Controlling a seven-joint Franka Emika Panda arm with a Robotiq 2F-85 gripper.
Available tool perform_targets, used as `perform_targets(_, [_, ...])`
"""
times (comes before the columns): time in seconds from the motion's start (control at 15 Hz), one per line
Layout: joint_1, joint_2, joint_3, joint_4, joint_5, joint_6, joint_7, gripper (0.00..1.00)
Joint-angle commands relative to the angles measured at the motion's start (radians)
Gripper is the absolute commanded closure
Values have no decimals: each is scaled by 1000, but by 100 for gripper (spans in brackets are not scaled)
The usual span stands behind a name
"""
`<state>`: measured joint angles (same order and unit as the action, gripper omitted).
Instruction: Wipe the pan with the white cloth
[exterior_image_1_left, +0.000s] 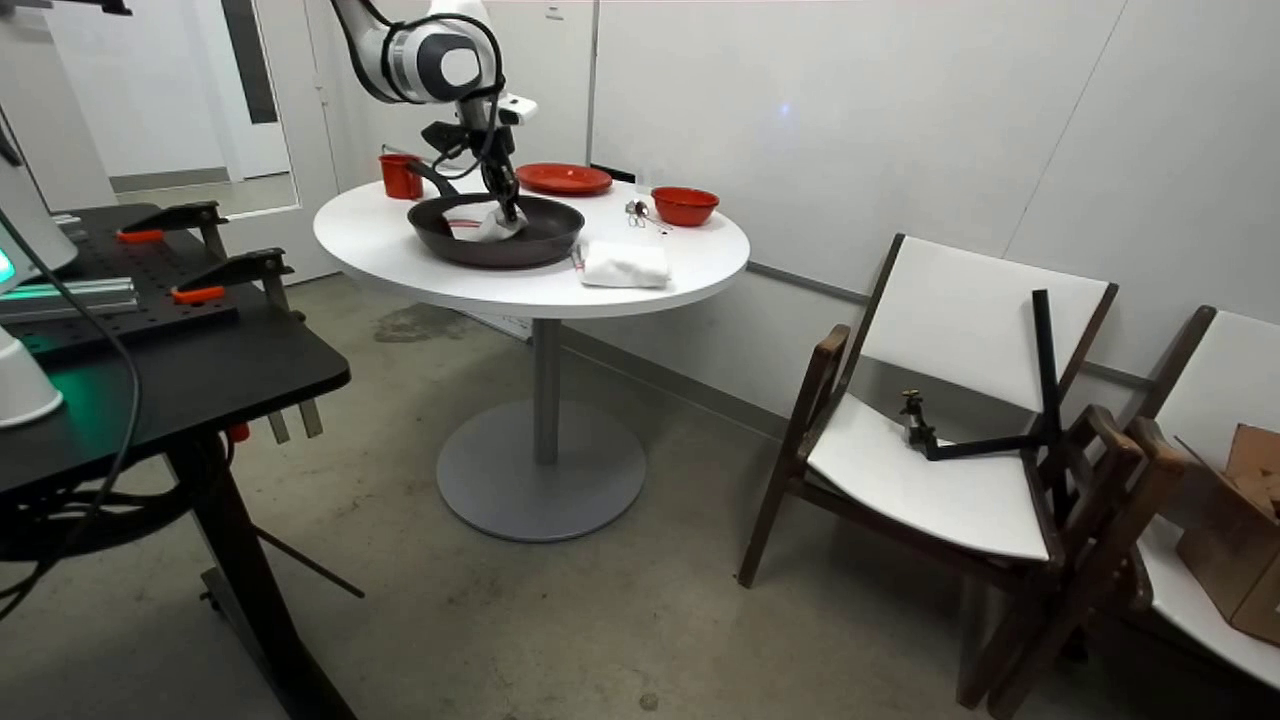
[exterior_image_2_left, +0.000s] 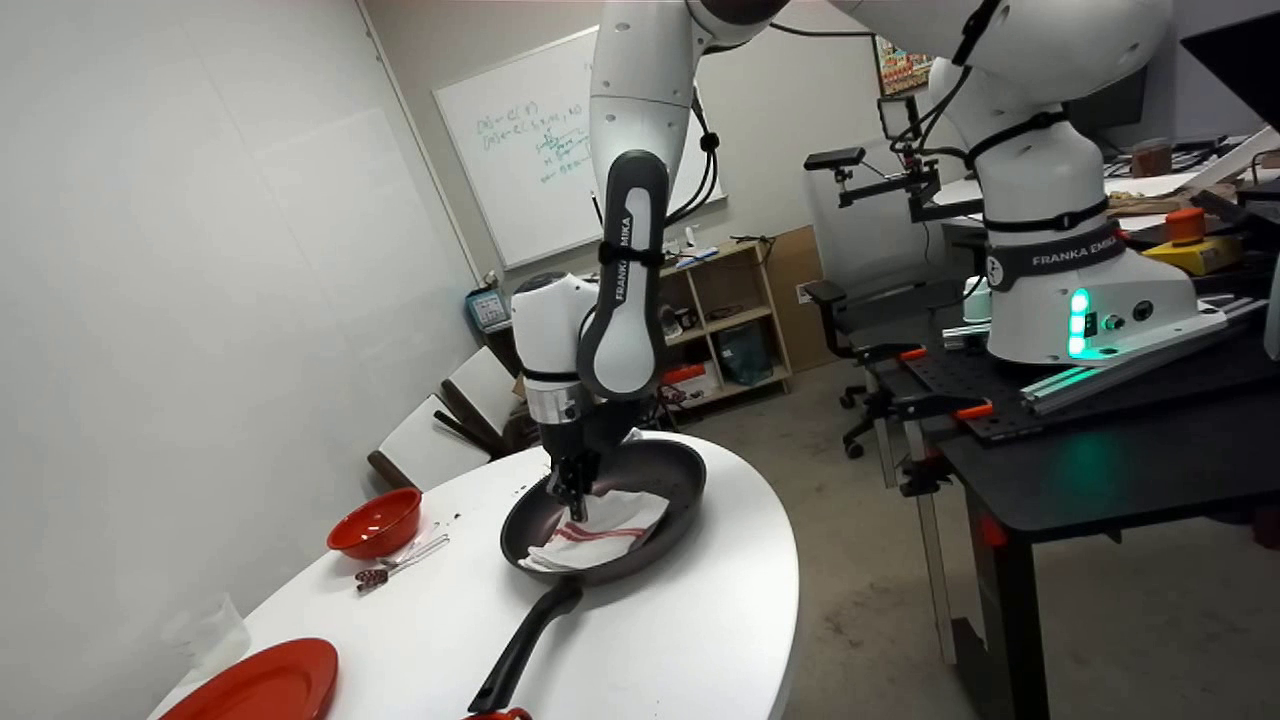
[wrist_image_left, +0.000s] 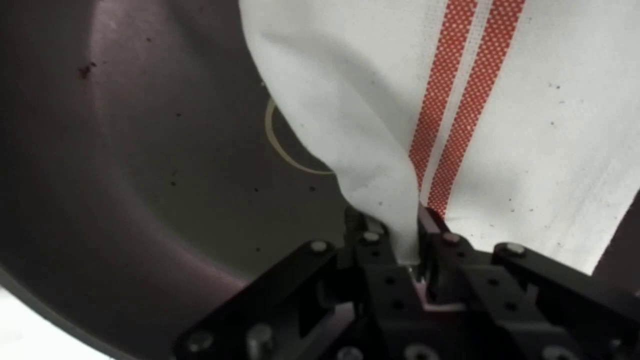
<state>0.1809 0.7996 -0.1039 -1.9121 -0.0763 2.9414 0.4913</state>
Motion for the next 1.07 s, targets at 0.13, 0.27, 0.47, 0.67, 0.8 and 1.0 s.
perform_targets(0.13, [-3, -16, -49, -20, 106, -10, -50, 95])
perform_targets(0.27, [41, -5, -142, -25, 105, 4, -7, 95])
perform_targets(0.47, [88, 14, -272, -41, 103, 0, 49, 95])
perform_targets(0.67, [114, 21, -339, -63, 104, -6, 74, 95])
perform_targets(0.8, [141, 24, -360, -72, 96, -7, 79, 95])
perform_targets(1.0, [174, 13, -365, -89, 87, -3, 68, 95])
